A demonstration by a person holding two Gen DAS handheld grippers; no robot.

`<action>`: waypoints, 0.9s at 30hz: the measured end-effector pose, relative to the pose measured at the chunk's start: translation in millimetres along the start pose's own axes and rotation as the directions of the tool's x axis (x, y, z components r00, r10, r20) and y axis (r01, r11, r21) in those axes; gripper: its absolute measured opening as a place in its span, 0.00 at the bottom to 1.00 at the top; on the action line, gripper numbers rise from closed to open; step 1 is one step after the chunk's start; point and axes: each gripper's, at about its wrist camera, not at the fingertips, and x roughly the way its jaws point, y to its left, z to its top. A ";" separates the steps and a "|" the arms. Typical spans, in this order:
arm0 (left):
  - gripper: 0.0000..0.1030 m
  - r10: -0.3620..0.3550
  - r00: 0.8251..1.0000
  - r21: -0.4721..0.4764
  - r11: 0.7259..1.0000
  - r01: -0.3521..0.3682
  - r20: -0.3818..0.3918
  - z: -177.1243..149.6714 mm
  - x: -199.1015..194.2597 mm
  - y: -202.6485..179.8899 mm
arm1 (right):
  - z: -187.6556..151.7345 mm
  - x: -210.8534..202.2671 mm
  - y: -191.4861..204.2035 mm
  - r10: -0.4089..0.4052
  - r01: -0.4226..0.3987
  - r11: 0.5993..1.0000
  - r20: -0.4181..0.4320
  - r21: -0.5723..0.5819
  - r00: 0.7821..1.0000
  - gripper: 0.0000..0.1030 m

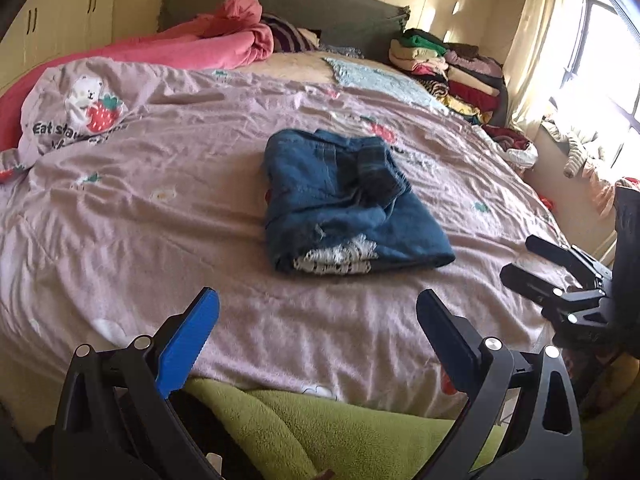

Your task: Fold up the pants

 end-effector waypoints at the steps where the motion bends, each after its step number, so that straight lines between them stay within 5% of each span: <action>1: 0.96 0.007 1.000 0.000 1.000 -0.007 -0.007 -1.3 1.7 0.0 | -1.9 2.6 1.1 0.003 -0.003 1.000 -0.008 0.001 1.000 0.91; 27: 0.96 0.026 0.999 -0.019 0.999 -0.026 -0.022 -5.0 5.4 3.3 | 0.2 0.8 0.4 0.006 -0.006 1.000 0.004 -0.008 1.000 0.91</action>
